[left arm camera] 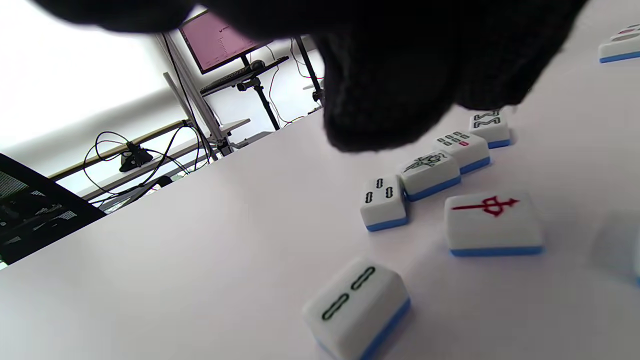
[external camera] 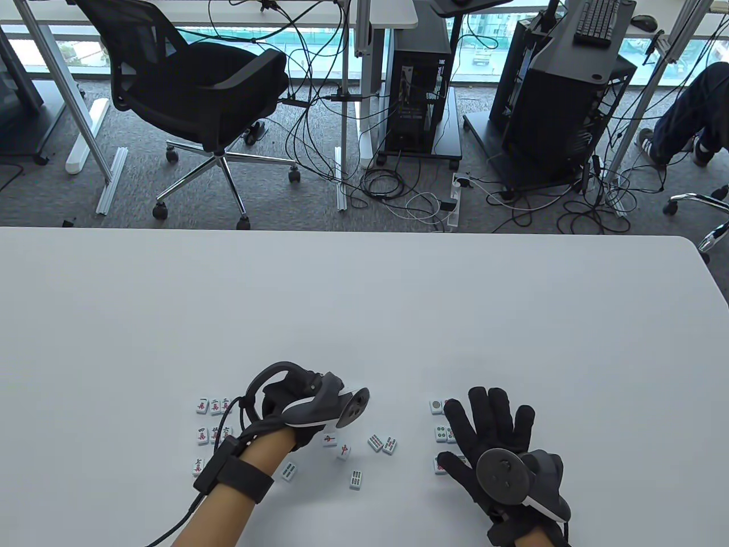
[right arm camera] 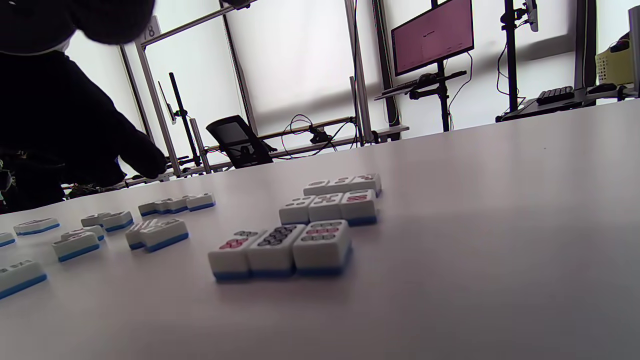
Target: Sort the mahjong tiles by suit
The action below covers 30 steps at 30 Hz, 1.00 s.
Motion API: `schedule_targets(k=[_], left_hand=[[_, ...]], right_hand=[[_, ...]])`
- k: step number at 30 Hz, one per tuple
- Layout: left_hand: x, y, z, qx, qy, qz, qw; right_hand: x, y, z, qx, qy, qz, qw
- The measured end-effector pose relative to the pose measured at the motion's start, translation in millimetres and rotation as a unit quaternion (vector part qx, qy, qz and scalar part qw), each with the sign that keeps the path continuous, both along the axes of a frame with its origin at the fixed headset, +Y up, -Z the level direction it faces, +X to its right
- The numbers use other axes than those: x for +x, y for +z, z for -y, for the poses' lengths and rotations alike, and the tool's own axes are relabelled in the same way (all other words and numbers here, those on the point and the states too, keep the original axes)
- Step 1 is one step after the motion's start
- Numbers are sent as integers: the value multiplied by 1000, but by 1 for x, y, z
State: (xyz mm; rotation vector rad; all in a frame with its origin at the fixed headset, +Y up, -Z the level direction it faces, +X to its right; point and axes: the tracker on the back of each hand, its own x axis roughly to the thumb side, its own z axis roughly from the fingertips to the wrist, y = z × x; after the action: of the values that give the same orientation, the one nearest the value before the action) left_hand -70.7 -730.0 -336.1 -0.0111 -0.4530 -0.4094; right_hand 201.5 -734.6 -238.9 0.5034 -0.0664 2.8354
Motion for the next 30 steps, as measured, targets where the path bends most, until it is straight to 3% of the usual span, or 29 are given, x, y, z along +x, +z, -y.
schedule_targets(k=[5,19,24,30], left_hand=[[6,-17,12,25,-2,-35,999],[-19,-33,18,-33,8,-96,995],[-28,-34,25,-84,0,-92,992],[-29,-36,28,-86,3,-89,992]], right_hand=[[0,-1,1,-6,-1,-2,1000],[2,-1,1,-8,-8,-1,1000],[3,-1,1,-9,-6,0,1000],[3,-2,2,-10,-3,1,1000]])
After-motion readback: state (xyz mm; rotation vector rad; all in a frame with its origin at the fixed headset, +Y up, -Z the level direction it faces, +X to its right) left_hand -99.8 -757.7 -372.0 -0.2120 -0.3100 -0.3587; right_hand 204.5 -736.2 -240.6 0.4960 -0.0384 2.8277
